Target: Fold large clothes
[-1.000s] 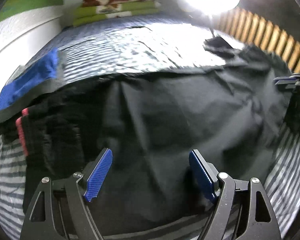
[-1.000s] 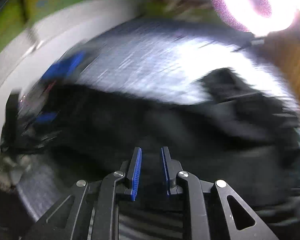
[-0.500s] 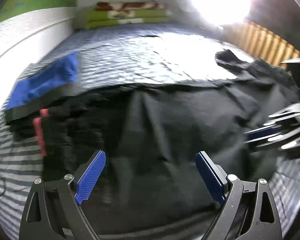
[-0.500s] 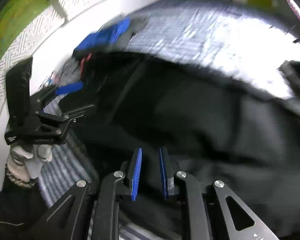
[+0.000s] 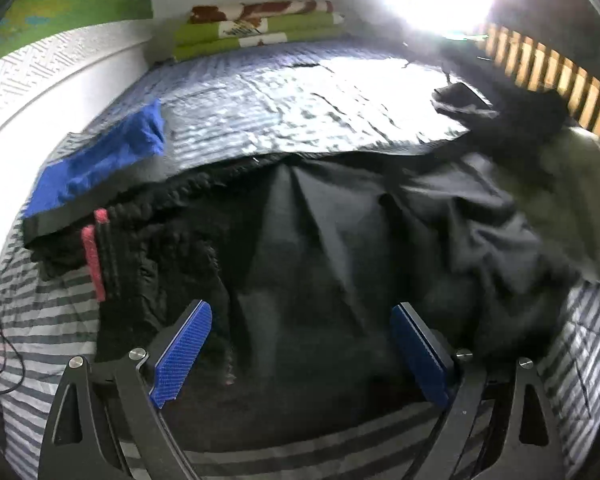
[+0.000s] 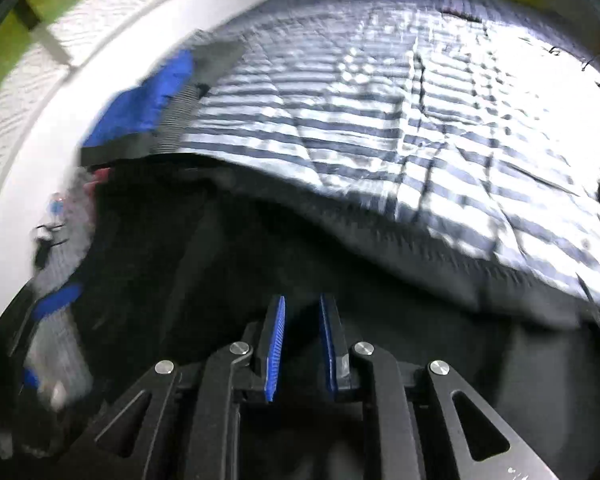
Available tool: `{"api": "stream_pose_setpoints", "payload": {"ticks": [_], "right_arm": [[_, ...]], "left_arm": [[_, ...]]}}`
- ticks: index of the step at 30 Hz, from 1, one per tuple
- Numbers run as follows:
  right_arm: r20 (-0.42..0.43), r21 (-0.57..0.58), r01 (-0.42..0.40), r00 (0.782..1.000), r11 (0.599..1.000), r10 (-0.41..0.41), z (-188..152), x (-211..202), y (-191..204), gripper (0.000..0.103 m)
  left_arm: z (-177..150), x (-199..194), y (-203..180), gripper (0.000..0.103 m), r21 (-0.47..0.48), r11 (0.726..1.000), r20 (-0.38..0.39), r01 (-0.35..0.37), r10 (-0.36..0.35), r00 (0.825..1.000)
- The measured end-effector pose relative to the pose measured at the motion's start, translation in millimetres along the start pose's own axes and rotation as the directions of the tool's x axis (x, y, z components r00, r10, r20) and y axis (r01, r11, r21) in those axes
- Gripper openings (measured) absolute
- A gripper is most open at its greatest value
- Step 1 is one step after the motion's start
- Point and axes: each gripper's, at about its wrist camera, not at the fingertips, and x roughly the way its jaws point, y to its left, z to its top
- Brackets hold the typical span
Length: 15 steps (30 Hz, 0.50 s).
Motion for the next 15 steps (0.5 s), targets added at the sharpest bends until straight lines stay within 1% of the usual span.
{"api": "stream_pose_setpoints", "payload": {"ticks": [1, 2, 3, 4, 5, 6, 7, 8, 9, 11, 12, 13, 14, 15], "right_arm": [[0.020, -0.002, 0.014, 1.000, 1.000, -0.014, 4.1, 2.8, 1.1, 0.012], [0.050, -0.002, 0.037, 0.998, 0.999, -0.037, 10.2, 2.7, 0.0, 0.011], [0.068, 0.007, 0.066, 0.995, 0.998, -0.066, 18.5, 3.7, -2.3, 0.010], [0.079, 0.025, 0.073, 0.994, 0.997, -0.075, 24.8, 3.9, -4.8, 0.009], [0.089, 0.042, 0.071, 0.993, 0.997, -0.075, 28.2, 0.9, -5.5, 0.012], [0.097, 0.040, 0.075, 0.992, 0.996, -0.078, 28.9, -4.8, -2.7, 0.013], [0.105, 0.027, 0.080, 0.991, 0.996, -0.082, 25.3, -13.4, 0.8, 0.014], [0.110, 0.014, 0.075, 0.991, 0.997, -0.076, 17.3, -24.6, 4.9, 0.016], [0.113, 0.012, 0.054, 0.992, 0.998, -0.055, 7.9, -32.9, 6.8, 0.016], [0.113, -0.002, -0.015, 0.993, 1.000, 0.015, -19.5, -53.1, 12.4, 0.018], [0.102, -0.026, -0.029, 0.994, 0.999, 0.032, -39.9, -60.4, 17.5, 0.018], [0.088, -0.056, -0.013, 0.996, 0.998, 0.018, -60.4, -64.3, 23.9, 0.018], [0.075, -0.093, 0.022, 0.997, 0.995, -0.015, -82.1, -66.1, 30.4, 0.019], [0.072, -0.119, 0.064, 0.996, 0.991, -0.055, -96.1, -65.8, 31.8, 0.020]], "left_arm": [[-3.1, 2.0, -1.9, 0.093, 0.005, 1.000, -0.010, 0.000, 0.000, 1.000], [-6.7, 8.9, -3.3, 0.093, 0.018, 1.000, -0.035, -0.018, 0.019, 0.999], [-9.7, 14.7, -3.2, 0.093, 0.029, 0.998, -0.051, -0.051, 0.052, 0.997], [-12.8, 21.7, 0.3, 0.095, 0.039, 0.994, -0.067, -0.104, 0.107, 0.992], [-15.4, 27.7, 9.8, 0.095, 0.017, 0.987, -0.089, -0.157, 0.158, 0.983], [-14.8, 26.6, 19.3, 0.095, -0.028, 0.988, -0.095, -0.155, 0.152, 0.984], [-13.9, 24.3, 26.8, 0.095, -0.059, 0.984, -0.099, -0.167, 0.161, 0.982], [-12.9, 19.9, 35.4, 0.095, -0.079, 0.974, -0.090, -0.213, 0.206, 0.974], [-12.1, 15.8, 39.9, 0.095, -0.089, 0.969, -0.081, -0.232, 0.225, 0.971], [-9.8, 5.9, 43.8, 0.094, -0.116, 0.973, -0.059, -0.200, 0.194, 0.979], [-9.0, 1.6, 41.9, 0.094, -0.119, 0.974, -0.046, -0.191, 0.187, 0.981], [-8.1, 0.2, 39.9, 0.094, -0.114, 0.976, -0.040, -0.183, 0.180, 0.983], [-7.0, -0.4, 33.5, 0.094, -0.100, 0.981, -0.033, -0.167, 0.164, 0.986], [-6.3, 0.8, 28.8, 0.094, -0.089, 0.985, -0.033, -0.150, 0.148, 0.988]]}}
